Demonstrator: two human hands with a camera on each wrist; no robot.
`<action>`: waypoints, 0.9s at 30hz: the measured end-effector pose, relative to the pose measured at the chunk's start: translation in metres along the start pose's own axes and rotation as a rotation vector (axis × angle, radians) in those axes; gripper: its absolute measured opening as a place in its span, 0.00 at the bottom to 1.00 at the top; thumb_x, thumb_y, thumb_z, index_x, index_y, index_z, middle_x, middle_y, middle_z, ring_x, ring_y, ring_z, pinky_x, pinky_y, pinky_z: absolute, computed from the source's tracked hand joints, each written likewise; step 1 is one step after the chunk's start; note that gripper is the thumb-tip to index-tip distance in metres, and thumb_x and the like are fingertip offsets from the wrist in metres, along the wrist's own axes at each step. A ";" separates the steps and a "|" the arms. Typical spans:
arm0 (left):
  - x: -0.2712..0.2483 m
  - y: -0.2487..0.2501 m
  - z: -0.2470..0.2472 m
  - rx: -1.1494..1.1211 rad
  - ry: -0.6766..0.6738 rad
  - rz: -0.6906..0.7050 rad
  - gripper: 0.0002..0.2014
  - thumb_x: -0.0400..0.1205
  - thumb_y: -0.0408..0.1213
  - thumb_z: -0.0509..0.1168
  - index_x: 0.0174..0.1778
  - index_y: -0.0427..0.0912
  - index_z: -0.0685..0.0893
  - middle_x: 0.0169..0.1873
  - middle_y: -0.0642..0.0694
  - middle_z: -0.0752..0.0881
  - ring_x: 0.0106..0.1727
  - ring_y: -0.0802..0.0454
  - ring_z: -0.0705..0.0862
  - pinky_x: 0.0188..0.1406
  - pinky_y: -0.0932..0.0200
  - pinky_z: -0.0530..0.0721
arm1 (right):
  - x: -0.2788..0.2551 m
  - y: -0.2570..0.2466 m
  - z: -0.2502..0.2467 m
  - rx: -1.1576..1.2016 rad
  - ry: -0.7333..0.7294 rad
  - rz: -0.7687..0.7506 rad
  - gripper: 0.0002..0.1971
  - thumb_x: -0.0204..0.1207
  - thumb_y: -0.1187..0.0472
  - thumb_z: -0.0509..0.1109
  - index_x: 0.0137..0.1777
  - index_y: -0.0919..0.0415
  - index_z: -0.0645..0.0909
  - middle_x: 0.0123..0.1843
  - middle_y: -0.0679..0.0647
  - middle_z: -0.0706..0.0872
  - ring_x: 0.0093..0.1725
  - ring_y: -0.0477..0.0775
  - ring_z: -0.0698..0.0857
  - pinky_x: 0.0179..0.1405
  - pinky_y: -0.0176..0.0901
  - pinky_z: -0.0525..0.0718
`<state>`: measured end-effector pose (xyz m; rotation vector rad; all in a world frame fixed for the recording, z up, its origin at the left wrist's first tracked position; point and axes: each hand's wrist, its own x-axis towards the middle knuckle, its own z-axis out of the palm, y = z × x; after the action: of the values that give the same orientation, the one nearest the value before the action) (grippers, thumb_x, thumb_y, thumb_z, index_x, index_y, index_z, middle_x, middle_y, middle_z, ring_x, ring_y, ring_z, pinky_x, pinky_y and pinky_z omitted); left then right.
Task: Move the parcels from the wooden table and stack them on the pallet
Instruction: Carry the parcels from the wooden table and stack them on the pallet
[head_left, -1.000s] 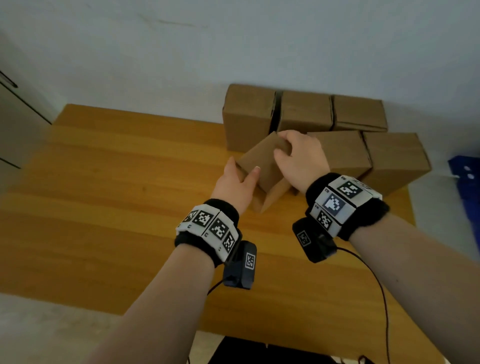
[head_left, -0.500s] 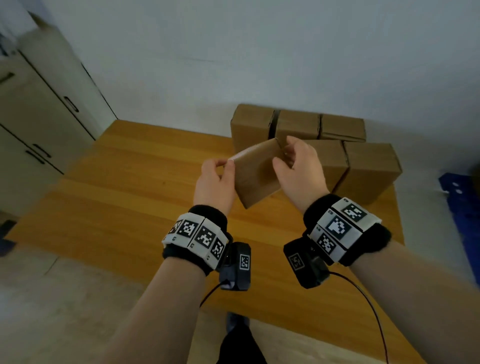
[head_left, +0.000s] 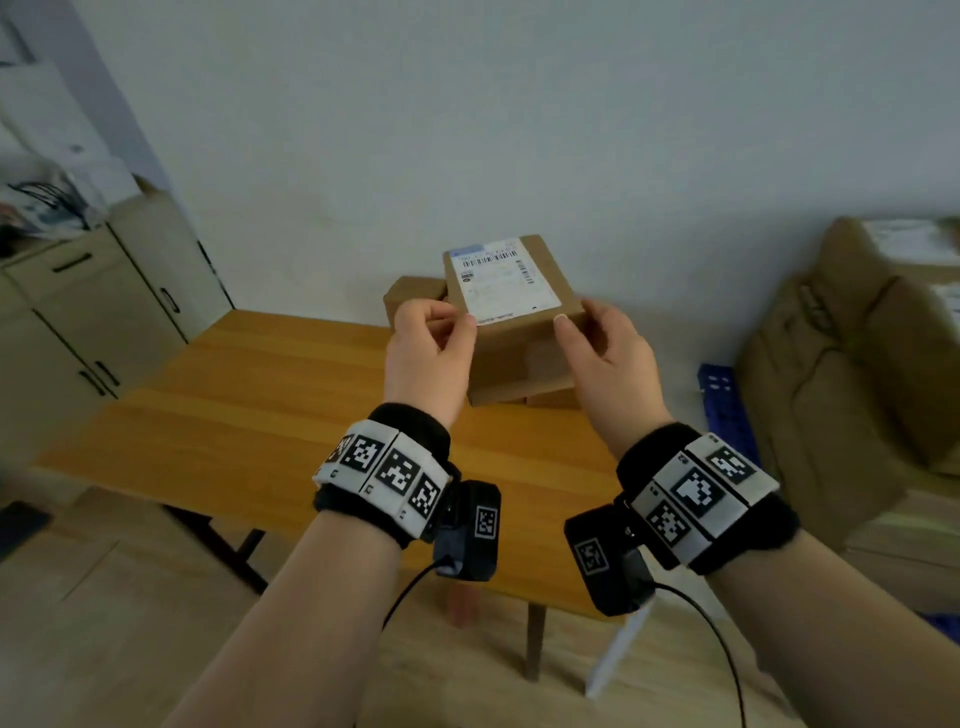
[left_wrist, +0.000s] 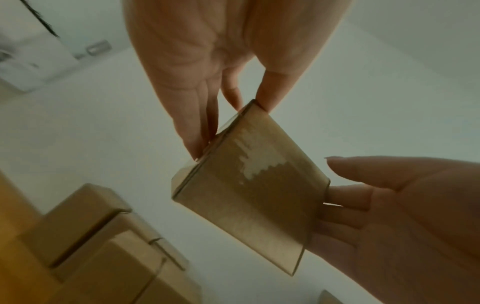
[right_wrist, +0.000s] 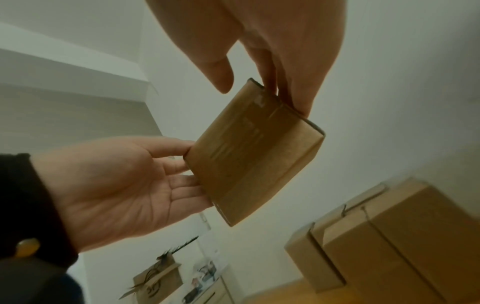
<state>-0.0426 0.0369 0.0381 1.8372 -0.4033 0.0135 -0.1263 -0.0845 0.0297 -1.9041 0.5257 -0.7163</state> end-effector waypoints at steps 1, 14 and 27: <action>-0.006 0.011 0.006 0.003 -0.018 0.041 0.11 0.82 0.40 0.63 0.59 0.45 0.73 0.57 0.49 0.82 0.53 0.58 0.81 0.49 0.66 0.82 | -0.002 -0.004 -0.014 -0.008 0.023 -0.005 0.23 0.84 0.51 0.59 0.77 0.58 0.68 0.67 0.48 0.79 0.68 0.48 0.76 0.62 0.37 0.75; -0.027 0.109 0.074 -0.064 -0.349 0.325 0.25 0.80 0.38 0.66 0.73 0.43 0.68 0.64 0.46 0.81 0.55 0.63 0.78 0.42 0.78 0.74 | -0.017 -0.031 -0.145 -0.182 0.315 -0.035 0.20 0.83 0.54 0.61 0.73 0.60 0.73 0.62 0.50 0.84 0.58 0.46 0.81 0.51 0.36 0.77; -0.035 0.191 0.191 0.046 -0.536 0.533 0.20 0.84 0.40 0.60 0.73 0.43 0.72 0.66 0.47 0.80 0.59 0.58 0.78 0.54 0.67 0.74 | 0.022 -0.015 -0.277 -0.117 0.435 0.056 0.12 0.82 0.56 0.62 0.59 0.60 0.80 0.51 0.53 0.85 0.46 0.49 0.82 0.46 0.48 0.84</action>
<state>-0.1660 -0.1792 0.1500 1.7123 -1.2682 -0.1069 -0.2985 -0.2733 0.1406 -1.8345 0.9044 -1.0910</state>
